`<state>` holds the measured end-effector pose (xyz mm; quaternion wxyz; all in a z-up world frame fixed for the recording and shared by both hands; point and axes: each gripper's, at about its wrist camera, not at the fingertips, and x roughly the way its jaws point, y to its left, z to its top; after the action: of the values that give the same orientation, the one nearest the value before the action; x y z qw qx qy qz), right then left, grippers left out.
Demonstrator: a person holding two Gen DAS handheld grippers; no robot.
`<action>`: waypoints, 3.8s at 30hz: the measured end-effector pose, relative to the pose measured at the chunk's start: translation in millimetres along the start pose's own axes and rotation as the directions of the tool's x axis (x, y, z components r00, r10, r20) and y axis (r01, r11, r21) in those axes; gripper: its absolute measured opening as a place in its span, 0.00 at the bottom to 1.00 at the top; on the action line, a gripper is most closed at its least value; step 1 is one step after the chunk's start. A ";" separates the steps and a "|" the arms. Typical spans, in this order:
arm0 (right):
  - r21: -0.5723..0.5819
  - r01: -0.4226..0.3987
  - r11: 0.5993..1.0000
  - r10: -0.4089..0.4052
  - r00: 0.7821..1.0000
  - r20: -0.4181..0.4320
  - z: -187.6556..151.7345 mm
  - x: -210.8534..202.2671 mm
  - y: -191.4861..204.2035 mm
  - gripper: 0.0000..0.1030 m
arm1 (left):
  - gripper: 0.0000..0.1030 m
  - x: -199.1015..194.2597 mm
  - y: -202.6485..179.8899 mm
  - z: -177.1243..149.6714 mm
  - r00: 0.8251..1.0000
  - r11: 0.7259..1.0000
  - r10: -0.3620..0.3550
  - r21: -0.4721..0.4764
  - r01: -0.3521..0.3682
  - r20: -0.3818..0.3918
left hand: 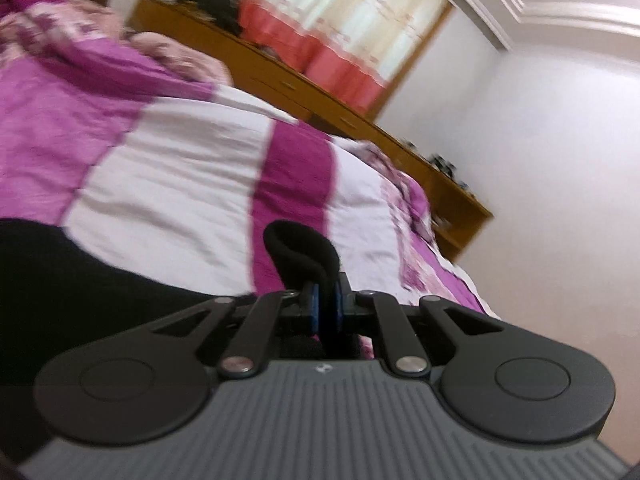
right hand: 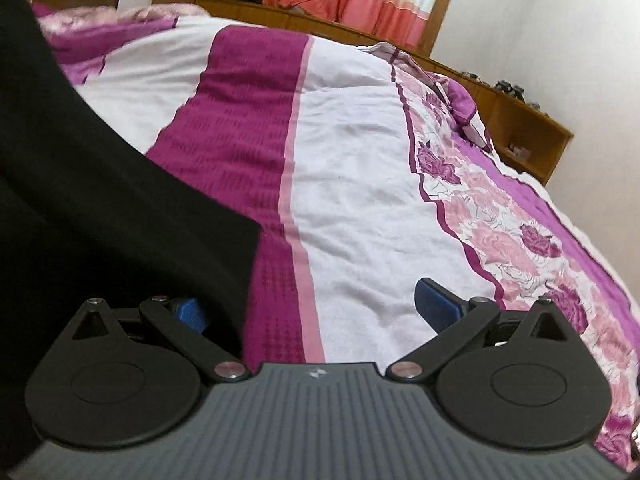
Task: Fold small clothes
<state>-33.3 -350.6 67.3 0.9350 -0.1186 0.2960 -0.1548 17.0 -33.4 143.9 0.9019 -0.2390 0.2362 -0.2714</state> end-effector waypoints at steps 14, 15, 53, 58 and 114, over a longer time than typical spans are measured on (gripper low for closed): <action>-0.232 0.072 0.970 -0.054 0.995 0.080 -9.7 -8.7 55.0 1.00 | 0.08 -6.2 115.7 19.5 0.974 0.971 0.226 -0.075 -0.225 0.013; -0.242 0.070 0.968 -0.052 0.995 0.083 -10.8 -8.7 57.2 1.00 | 0.08 -7.9 120.5 22.4 0.975 0.972 0.223 -0.080 -0.221 0.017; 0.044 -0.233 0.972 0.220 0.957 0.190 10.2 -39.6 30.3 1.00 | 0.14 15.3 168.1 -29.6 0.927 0.954 0.287 -0.017 -0.299 -0.241; 0.077 -0.173 0.982 0.159 0.975 0.158 10.5 -21.6 16.0 1.00 | 0.12 1.0 161.4 -12.1 0.960 0.964 0.238 -0.086 -0.252 -0.147; -0.036 -0.500 0.865 0.495 0.840 0.224 17.5 -25.4 39.6 0.99 | 0.57 -46.4 202.6 5.2 0.746 0.772 0.610 -0.013 -0.636 -0.266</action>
<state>-34.1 -302.6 81.9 0.9720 -0.0434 0.2064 0.1039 61.8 145.7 48.3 0.8905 -0.1569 0.4260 0.0304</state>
